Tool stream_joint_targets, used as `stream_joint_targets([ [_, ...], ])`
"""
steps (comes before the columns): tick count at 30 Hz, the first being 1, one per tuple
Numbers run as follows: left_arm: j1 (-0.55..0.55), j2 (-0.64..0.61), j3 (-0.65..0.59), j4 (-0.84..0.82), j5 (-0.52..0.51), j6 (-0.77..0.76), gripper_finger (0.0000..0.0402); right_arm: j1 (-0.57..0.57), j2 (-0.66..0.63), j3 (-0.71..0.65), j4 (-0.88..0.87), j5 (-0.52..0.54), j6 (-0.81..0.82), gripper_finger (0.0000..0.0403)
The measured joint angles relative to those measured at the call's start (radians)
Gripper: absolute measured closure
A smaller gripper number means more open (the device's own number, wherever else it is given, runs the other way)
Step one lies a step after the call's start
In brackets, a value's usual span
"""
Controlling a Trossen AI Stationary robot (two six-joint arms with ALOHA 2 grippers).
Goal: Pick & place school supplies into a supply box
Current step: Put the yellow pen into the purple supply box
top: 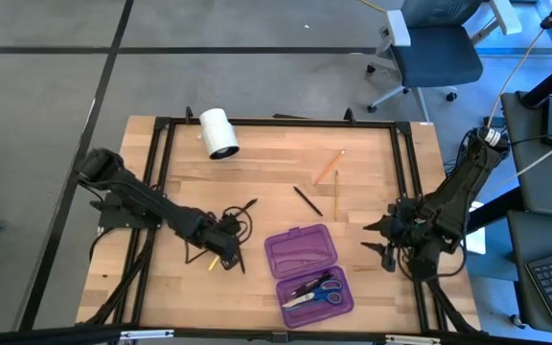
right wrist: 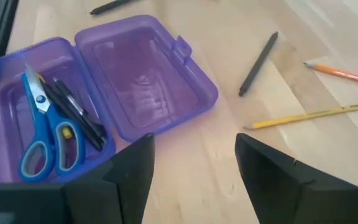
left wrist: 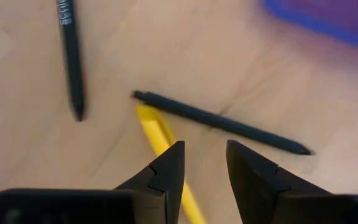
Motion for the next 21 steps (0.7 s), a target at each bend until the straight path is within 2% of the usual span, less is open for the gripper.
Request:
stream_joint_targets([
  [6, 0.026, 0.089, 0.064, -0.104, 0.049, -0.019, 0.0303, 0.001, 0.002, -0.011, 0.006, -0.003, 0.001, 0.0176],
  [16, 0.027, 0.205, 0.086, -0.116, 0.081, -0.058, 0.0311, 0.001, 0.001, -0.011, 0.006, -0.009, -0.022, 0.0176],
  [21, 0.028, 0.223, 0.088, -0.115, 0.084, -0.072, 0.0313, 0.001, 0.002, -0.011, 0.006, -0.011, -0.023, 0.0176],
])
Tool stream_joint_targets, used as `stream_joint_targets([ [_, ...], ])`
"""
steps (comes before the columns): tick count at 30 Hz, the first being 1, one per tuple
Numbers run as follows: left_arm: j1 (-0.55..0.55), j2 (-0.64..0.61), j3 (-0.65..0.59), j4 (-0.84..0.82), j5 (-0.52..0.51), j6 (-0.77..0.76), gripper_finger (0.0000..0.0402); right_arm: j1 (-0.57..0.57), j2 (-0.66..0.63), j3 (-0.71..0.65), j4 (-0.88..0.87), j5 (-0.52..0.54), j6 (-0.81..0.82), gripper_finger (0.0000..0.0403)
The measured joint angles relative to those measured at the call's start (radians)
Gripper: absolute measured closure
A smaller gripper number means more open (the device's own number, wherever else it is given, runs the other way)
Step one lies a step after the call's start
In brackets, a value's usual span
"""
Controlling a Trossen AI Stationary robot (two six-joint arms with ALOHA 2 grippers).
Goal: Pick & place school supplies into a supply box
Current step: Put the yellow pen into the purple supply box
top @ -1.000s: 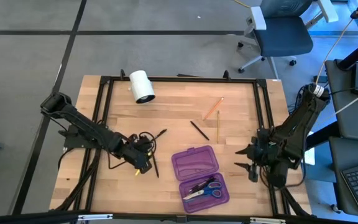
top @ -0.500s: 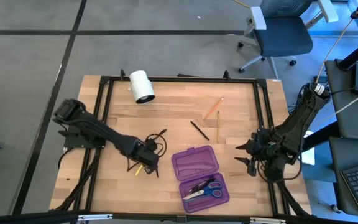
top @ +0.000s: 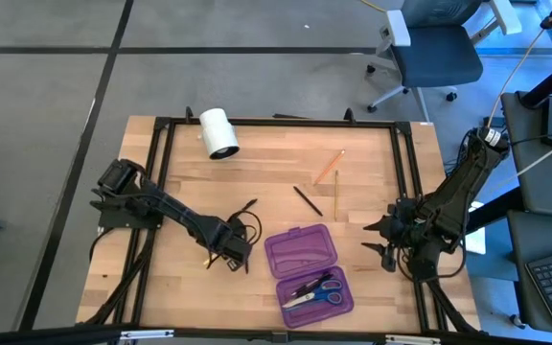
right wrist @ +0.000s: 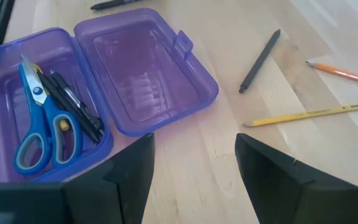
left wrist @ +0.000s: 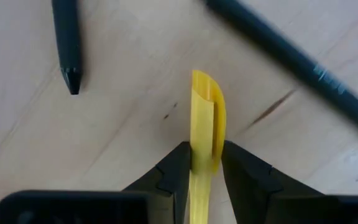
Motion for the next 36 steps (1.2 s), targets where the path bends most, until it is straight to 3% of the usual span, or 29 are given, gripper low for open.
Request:
stream_joint_targets([
  [13, 0.002, -0.008, -0.003, 0.012, 0.008, 0.151, 0.0361, 0.0, 0.0, 0.0, 0.0, 0.004, -0.049, 0.0176],
  [23, 0.001, -0.133, -0.009, 0.036, -0.018, 0.057, 0.0364, 0.0, 0.001, 0.0, 0.0, 0.003, -0.046, 0.0176],
  [28, 0.001, -0.207, -0.009, 0.35, -0.095, 0.183, 0.0362, 0.0, 0.001, 0.0, 0.0, 0.007, -0.047, 0.0176],
  [33, 0.001, -0.198, -0.004, 0.881, -0.055, 0.499, 0.0364, 0.0, 0.001, 0.0, 0.0, 0.019, -0.047, 0.0176],
  [36, 0.0, -0.165, 0.012, 1.022, -0.044, 0.608, 0.0365, 0.0, 0.001, 0.0, -0.001, 0.019, -0.047, 0.0176],
])
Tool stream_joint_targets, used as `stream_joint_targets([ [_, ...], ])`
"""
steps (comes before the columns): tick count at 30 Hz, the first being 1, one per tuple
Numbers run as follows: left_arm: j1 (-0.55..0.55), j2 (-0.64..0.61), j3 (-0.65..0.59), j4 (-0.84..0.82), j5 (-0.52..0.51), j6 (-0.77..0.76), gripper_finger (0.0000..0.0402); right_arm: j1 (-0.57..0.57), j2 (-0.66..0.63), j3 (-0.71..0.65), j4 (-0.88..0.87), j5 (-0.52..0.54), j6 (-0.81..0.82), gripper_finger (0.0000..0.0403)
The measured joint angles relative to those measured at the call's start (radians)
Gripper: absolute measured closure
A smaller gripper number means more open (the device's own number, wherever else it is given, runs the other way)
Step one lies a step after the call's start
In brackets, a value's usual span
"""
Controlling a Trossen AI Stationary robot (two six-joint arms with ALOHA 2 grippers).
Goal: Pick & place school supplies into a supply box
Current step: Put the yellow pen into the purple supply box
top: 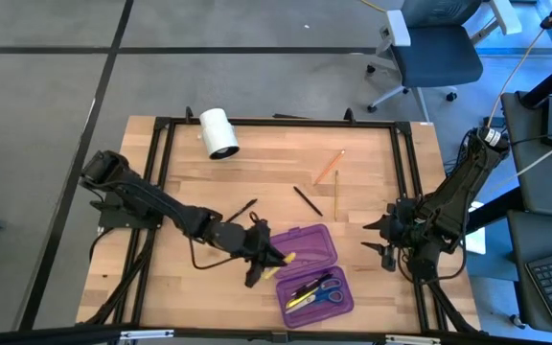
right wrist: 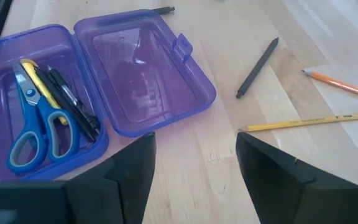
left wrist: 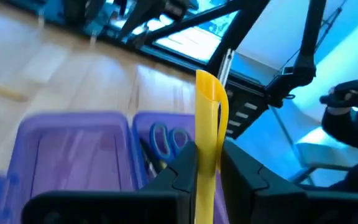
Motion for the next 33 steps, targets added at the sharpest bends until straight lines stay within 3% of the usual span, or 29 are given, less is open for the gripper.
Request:
stream_joint_targets([
  [7, 0.005, 0.169, 0.285, -0.257, 0.0, 0.063, 0.0365, 0.0, 0.0, 0.0, -0.001, 0.001, -0.001, 0.0176],
  [10, 0.014, 0.253, 0.421, -0.404, 0.001, 0.026, 0.0365, 0.0, 0.001, 0.0, -0.001, 0.001, -0.001, 0.0176],
  [15, 0.015, 0.376, 0.571, -0.472, 0.026, -0.06, 0.0364, 0.0, 0.003, 0.0, -0.001, 0.001, -0.001, 0.0176],
  [23, 0.015, 0.528, 0.65, -0.471, 0.099, -0.15, 0.0364, 0.0, 0.004, 0.0, -0.004, -0.005, -0.004, 0.0176],
  [33, 0.016, 0.611, 0.653, -0.474, 0.141, -0.198, 0.0364, 0.0, 0.009, 0.0, -0.023, -0.008, -0.005, 0.0176],
])
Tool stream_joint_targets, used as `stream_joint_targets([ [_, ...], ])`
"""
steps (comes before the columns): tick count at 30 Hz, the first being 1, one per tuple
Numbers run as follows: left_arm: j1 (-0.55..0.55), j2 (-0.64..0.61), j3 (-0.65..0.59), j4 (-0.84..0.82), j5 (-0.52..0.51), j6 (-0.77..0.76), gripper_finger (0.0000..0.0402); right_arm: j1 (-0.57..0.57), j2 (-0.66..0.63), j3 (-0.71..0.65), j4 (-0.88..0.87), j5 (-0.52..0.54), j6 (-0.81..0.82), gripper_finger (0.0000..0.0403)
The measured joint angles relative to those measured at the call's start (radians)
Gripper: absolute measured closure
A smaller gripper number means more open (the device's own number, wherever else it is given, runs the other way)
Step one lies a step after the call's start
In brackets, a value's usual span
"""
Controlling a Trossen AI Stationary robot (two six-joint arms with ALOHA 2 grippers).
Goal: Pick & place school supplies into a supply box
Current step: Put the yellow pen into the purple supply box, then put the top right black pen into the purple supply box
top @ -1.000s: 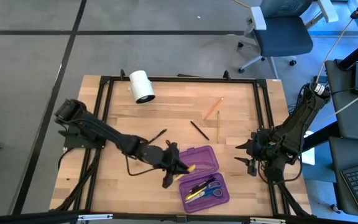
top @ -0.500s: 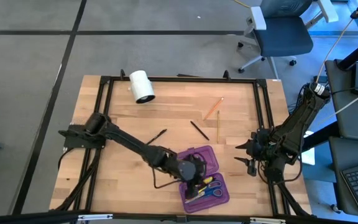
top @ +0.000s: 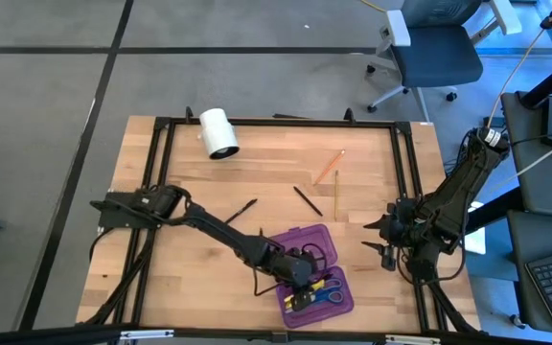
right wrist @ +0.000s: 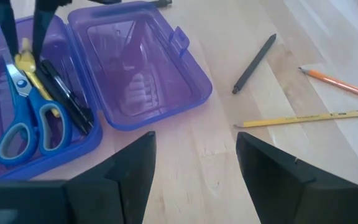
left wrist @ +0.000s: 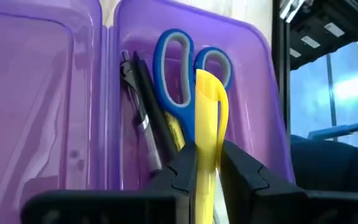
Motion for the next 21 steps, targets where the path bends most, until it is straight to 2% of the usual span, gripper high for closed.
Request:
stream_joint_targets([
  [8, 0.01, 0.022, -0.001, -0.008, 0.07, 0.011, 0.0358, 0.0, 0.0, 0.0, -0.003, 0.0, 0.0, 0.0176],
  [12, 0.019, 0.021, -0.001, -0.011, 0.085, 0.017, 0.0333, 0.0, 0.0, 0.0, -0.003, 0.0, 0.0, 0.0176],
  [21, 0.046, 0.015, -0.001, -0.016, 0.228, 0.031, 0.028, 0.0, 0.0, 0.0, 0.0, 0.0, 0.0, 0.0176],
])
